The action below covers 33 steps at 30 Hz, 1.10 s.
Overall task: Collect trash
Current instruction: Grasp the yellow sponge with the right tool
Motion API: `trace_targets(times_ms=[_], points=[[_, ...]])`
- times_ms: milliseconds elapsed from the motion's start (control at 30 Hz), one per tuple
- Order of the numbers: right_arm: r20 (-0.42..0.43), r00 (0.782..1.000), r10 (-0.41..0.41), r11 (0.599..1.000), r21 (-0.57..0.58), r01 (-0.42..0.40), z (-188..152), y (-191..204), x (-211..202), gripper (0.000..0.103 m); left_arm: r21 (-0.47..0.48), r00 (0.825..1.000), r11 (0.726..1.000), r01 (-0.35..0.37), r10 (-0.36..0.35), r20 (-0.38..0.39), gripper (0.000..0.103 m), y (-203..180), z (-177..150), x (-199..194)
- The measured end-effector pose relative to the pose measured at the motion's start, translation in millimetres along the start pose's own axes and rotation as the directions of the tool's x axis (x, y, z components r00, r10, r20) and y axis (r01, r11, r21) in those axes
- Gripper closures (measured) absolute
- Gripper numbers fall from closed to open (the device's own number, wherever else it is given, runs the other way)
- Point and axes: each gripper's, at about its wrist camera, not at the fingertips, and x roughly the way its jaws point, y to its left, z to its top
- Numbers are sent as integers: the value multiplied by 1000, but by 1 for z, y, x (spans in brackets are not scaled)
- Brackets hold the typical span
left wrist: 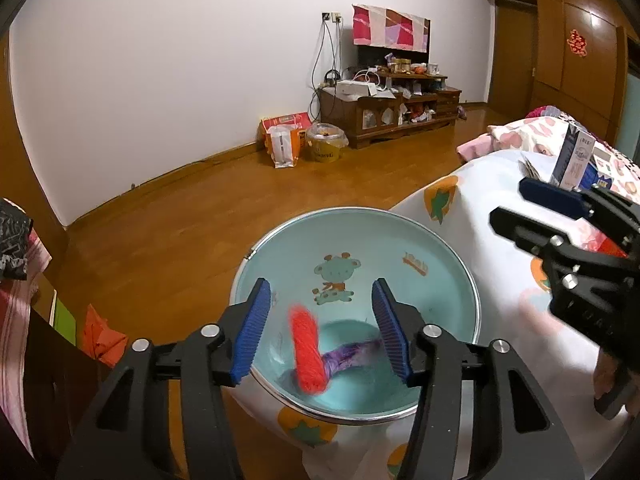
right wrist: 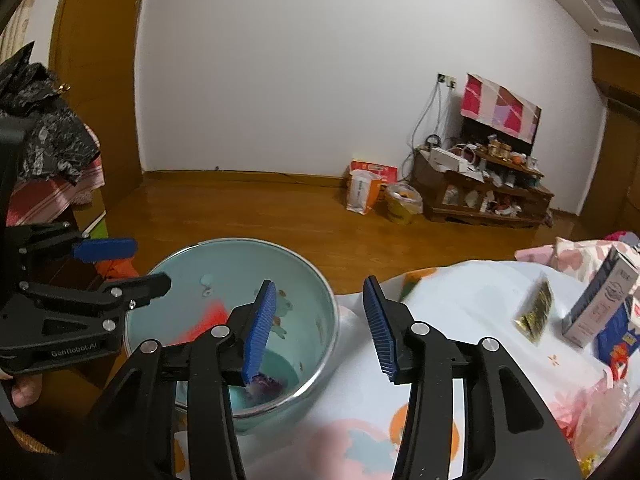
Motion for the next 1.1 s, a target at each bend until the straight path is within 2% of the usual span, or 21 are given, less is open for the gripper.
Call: trace_targets(times_ms=[167,267,467,567,633,700,767,800,900,1067,1100], points=[[3,997,-73,997,37,73,-2,-14,-21,55,-1,1000,1000,6,-6,-4,44,-5,-2,0],[13,992,-127,990,57,126,-6,-28,-44,55,7,1000,1000,17,-17,-6,37,-13,-6,0],[41,968,-248,960,143,240,-32,-71,-123,50,77,995,993,95,-92,-38,36,-56,-16,0],[44,943,-329,930,189,315,-54,-95,-162,47,127,991,983,133,-128,-46,35,-81,-22,-3],[19,917,-399,894,232,384,-73,-117,-187,47,160,987,974,160,-154,-53,35,-99,-27,-5],[-36,880,-473,841,280,464,-95,-143,-203,47,180,984,968,175,-167,-57,35,-111,-30,-6],[-94,855,-510,795,328,510,-115,-167,-210,47,196,983,963,184,-176,-59,35,-124,-32,-6],[-149,842,-519,768,352,536,-128,-182,-210,47,199,982,962,189,-180,-62,35,-128,-32,-5],[-250,832,-495,737,386,555,-160,-205,-203,51,204,980,959,199,-190,-60,35,-145,-33,-3],[-348,850,-395,733,437,520,-182,-219,-175,67,216,975,951,220,-210,-68,35,-168,-34,-2],[-343,865,-367,734,464,495,-183,-223,-175,71,218,974,950,224,-214,-69,35,-170,-33,-2]])
